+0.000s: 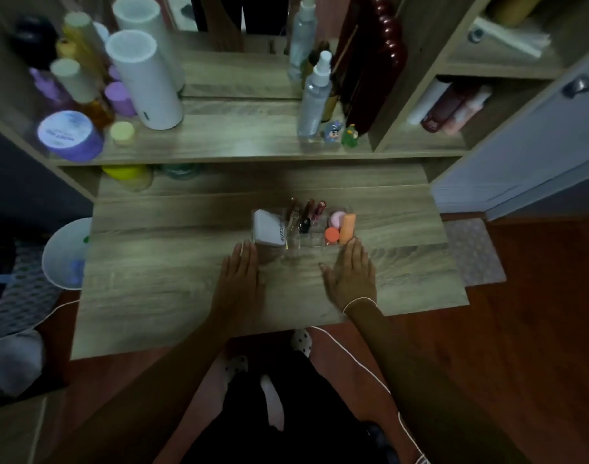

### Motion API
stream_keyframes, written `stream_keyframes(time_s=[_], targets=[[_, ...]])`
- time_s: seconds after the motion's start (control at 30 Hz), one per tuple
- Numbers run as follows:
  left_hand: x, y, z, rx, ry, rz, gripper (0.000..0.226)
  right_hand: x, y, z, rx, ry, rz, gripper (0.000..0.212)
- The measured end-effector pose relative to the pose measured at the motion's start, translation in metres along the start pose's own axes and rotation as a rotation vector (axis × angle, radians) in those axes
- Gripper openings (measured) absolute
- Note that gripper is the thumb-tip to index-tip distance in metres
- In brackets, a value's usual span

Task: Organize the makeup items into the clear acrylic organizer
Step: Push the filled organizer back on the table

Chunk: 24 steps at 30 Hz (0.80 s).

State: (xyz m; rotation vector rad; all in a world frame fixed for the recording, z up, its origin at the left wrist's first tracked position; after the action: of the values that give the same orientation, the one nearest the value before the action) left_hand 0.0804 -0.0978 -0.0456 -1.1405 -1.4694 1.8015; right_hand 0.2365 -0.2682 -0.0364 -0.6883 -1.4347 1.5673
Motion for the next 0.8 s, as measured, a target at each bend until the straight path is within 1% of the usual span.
stream_keyframes(time_s=[0.13, 0.3, 0.47, 0.57, 0.8], targets=[[-0.025, 0.01, -0.017, 0.038, 0.006, -0.018, 0.074, -0.028, -0.006, -0.017, -0.026, -0.02, 0.002, 0.081], [-0.054, 0.022, -0.036, 0.047, -0.044, 0.034, 0.071, -0.061, -0.011, -0.039, -0.017, -0.039, 0.01, 0.082], [-0.078, 0.027, -0.048, 0.03, -0.047, 0.008, 0.07, -0.083, -0.02, -0.056, -0.016, -0.049, -0.034, 0.081], [-0.091, 0.029, -0.056, 0.026, -0.069, 0.035, 0.068, -0.092, -0.024, -0.063, -0.015, -0.055, -0.047, 0.079], [-0.112, 0.033, -0.073, 0.055, -0.068, 0.057, 0.069, -0.113, -0.029, -0.078, -0.017, -0.03, -0.067, 0.077]])
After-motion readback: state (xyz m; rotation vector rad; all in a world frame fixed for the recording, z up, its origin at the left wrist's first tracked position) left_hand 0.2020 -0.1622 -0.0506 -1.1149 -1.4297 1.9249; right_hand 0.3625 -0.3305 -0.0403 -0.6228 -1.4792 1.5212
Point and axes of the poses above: each hand's wrist, its own z-axis away from the middle knuckle, its own y-axis out of the palm, x = y × z, the point moved 2 cm from there along -z, towards the middle knuckle, and after that the axes turned 8 degrees about -x, right-handed, at the moved point
